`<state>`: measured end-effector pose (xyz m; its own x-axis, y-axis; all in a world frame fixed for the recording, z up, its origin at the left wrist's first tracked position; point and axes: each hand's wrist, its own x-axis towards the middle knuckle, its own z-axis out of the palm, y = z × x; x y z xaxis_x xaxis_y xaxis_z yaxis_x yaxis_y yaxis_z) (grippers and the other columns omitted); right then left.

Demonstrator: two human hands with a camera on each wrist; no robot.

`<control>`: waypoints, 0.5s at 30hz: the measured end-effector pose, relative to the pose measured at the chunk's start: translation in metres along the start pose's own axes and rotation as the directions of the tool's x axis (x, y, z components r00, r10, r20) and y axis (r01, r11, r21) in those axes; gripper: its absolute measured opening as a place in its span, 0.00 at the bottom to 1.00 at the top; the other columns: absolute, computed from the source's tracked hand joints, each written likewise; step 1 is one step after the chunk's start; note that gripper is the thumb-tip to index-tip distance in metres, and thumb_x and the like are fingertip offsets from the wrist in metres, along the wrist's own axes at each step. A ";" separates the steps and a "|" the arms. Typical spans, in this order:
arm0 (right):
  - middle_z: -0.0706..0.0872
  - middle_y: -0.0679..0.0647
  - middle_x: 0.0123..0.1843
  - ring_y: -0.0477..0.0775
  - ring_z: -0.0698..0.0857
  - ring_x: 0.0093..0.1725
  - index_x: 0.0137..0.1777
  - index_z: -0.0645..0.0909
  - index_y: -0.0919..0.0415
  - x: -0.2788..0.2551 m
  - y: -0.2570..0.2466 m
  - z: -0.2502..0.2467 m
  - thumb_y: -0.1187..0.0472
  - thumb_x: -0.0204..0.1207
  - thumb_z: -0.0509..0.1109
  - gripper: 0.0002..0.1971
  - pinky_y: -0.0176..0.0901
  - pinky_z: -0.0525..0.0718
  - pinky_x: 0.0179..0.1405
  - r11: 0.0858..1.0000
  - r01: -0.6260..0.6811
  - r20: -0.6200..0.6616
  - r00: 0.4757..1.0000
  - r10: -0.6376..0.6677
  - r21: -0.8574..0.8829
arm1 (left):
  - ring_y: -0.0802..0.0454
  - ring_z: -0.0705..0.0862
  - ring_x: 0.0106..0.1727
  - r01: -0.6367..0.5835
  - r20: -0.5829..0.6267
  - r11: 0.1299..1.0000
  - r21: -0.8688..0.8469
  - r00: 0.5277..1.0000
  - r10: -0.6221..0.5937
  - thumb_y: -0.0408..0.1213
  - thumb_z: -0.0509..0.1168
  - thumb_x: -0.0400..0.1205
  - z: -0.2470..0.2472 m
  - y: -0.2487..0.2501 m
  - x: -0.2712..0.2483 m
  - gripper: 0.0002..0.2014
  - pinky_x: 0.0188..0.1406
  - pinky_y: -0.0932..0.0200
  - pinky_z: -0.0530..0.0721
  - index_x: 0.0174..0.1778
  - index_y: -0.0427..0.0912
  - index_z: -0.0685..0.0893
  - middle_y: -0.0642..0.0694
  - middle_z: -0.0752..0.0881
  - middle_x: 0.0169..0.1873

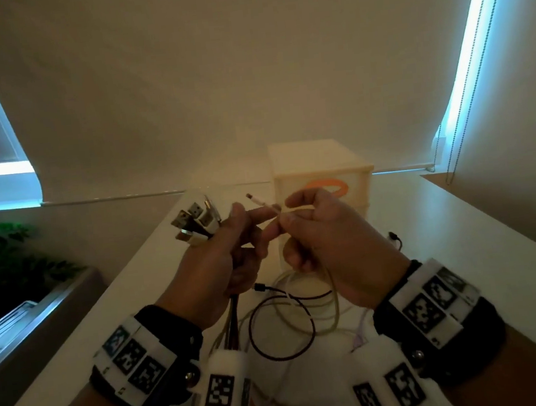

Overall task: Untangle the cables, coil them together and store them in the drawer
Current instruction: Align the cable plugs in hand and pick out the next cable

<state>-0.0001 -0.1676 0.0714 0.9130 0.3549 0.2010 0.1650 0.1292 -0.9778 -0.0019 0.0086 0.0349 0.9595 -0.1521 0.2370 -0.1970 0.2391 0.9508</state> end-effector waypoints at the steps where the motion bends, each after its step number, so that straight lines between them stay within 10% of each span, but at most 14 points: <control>1: 0.91 0.56 0.40 0.51 0.79 0.24 0.62 0.68 0.61 0.001 0.001 0.005 0.66 0.87 0.62 0.08 0.39 0.73 0.20 1.000 0.005 0.008 1.000 -0.005 -0.009 | 0.55 0.58 0.23 -0.005 0.023 1.000 0.001 1.000 0.005 0.56 0.52 0.88 0.001 0.000 -0.001 0.26 0.22 0.59 0.53 0.69 0.44 0.86 0.47 0.76 0.33; 10: 0.88 0.55 0.39 0.50 0.83 0.21 0.53 0.70 0.58 -0.002 0.012 0.024 0.59 0.85 0.67 0.07 0.38 0.77 0.16 0.954 0.072 -0.090 0.991 -0.103 -0.291 | 0.47 0.57 0.26 0.010 0.016 0.997 0.076 1.000 -0.012 0.50 0.54 0.91 0.010 -0.003 -0.003 0.19 0.22 0.59 0.55 0.68 0.52 0.87 0.41 0.66 0.27; 15: 0.85 0.42 0.33 0.37 0.82 0.28 0.49 0.79 0.47 -0.017 0.031 0.000 0.51 0.86 0.63 0.06 0.31 0.77 0.27 0.815 0.072 0.025 0.997 -0.070 -0.575 | 0.53 0.58 0.25 -0.039 -0.102 0.994 -0.106 0.994 0.028 0.50 0.56 0.88 0.003 -0.004 0.002 0.23 0.24 0.56 0.52 0.61 0.38 0.89 0.46 0.79 0.38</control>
<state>-0.0106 -0.1696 0.0374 0.8895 0.3682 0.2708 0.4148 -0.4015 -0.8166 0.0002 0.0049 0.0324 0.9690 -0.0469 0.2424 -0.2119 0.3455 0.9142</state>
